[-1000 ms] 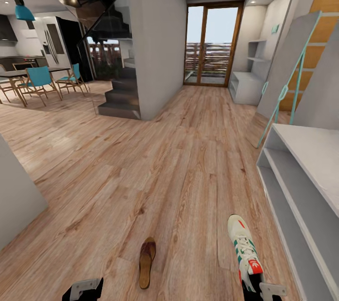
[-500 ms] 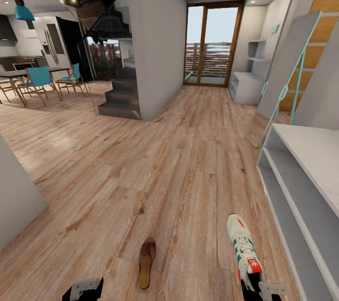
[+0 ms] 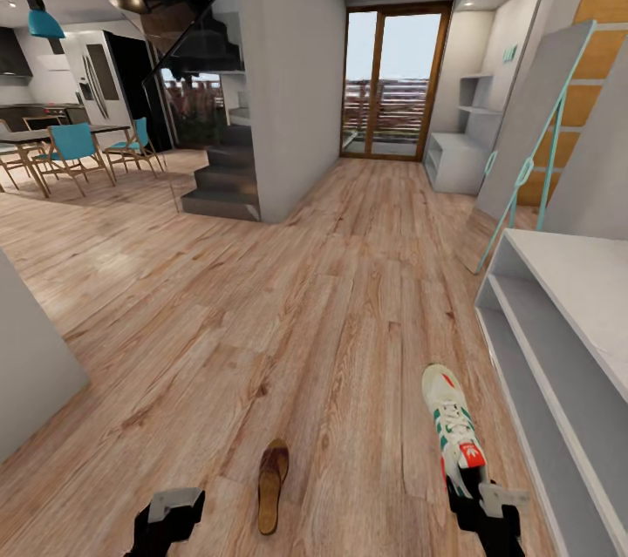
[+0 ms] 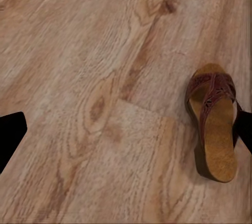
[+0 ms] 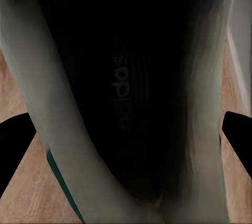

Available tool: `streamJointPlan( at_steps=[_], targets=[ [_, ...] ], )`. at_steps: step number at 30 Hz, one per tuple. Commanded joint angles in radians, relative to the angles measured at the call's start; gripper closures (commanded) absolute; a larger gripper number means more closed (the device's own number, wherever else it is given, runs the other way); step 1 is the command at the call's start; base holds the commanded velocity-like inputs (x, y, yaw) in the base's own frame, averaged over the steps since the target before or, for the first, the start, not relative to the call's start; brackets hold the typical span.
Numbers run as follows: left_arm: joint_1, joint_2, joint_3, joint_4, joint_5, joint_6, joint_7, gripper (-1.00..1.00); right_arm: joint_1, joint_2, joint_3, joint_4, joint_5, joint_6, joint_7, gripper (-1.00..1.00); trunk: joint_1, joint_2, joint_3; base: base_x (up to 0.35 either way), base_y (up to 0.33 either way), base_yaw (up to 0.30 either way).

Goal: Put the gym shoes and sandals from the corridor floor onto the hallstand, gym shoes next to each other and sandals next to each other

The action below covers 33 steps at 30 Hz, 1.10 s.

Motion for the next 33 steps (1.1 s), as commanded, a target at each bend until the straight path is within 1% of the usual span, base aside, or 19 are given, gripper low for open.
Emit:
streamJointPlan(
  at_steps=[1,2,4,5,9,10,13,14,16,21,26,33],
  targets=[
    [-0.014,-0.001,0.007,0.001,0.002,0.016,-0.010,-1.00,-0.001,0.000,-0.002,-0.020,0.006,0.005,0.000,1.00,0.000,0.000,-0.001,0.000,0.000,0.000],
    [-0.038,-0.002,0.006,0.001,0.002,0.049,-0.010,-1.00,-0.004,0.000,-0.001,-0.059,0.006,0.029,0.001,1.00,0.000,0.000,-0.001,0.000,0.000,0.000],
    [-0.060,-0.003,0.005,0.001,0.002,0.079,-0.009,-1.00,-0.010,0.000,0.000,-0.096,0.007,0.062,0.001,1.00,0.000,0.000,-0.001,0.000,0.000,0.000],
    [-0.079,-0.003,0.005,0.000,0.002,0.101,-0.009,-1.00,-0.017,0.000,0.002,-0.132,0.007,0.105,0.003,1.00,0.000,0.000,-0.001,0.000,0.000,0.000],
    [-0.104,-0.007,0.005,0.000,0.001,0.126,-0.009,-1.00,-0.031,0.000,0.004,-0.199,0.006,0.199,0.006,1.00,0.000,0.000,-0.001,0.000,0.000,0.000],
    [-0.111,-0.008,0.005,0.000,0.000,0.132,-0.009,-1.00,-0.035,0.000,0.005,-0.230,0.006,0.242,0.007,1.00,0.000,0.000,-0.001,0.000,0.000,0.000],
    [-0.115,-0.008,0.005,-0.002,0.002,0.133,-0.010,-1.00,-0.039,0.000,0.007,-0.274,0.005,0.290,0.013,1.00,0.000,0.000,-0.001,0.000,0.000,0.000],
    [-0.115,-0.009,0.005,-0.003,0.001,0.133,-0.010,-1.00,-0.041,0.001,0.008,-0.297,0.005,0.311,0.025,1.00,0.000,0.000,-0.001,0.000,0.000,0.000],
    [-0.115,-0.011,0.005,-0.004,0.001,0.133,-0.011,-1.00,-0.042,0.002,0.009,-0.317,0.006,0.329,0.054,1.00,0.000,0.000,-0.001,0.000,0.000,0.000],
    [-0.115,-0.012,0.005,-0.003,0.000,0.134,-0.011,-1.00,-0.043,0.000,0.006,-0.337,0.009,0.343,0.118,1.00,0.000,0.000,-0.001,0.000,0.000,0.000],
    [-0.114,-0.011,0.004,-0.001,-0.001,0.131,-0.010,-1.00,-0.043,0.000,0.005,-0.342,0.009,0.347,0.143,1.00,0.000,0.000,-0.001,0.052,-0.018,-0.046],
    [-0.108,-0.011,0.003,-0.003,0.001,0.128,-0.012,-1.00,-0.043,0.001,0.006,-0.344,0.010,0.348,0.150,1.00,0.000,0.000,-0.001,0.226,-0.118,-0.214]
  ],
)
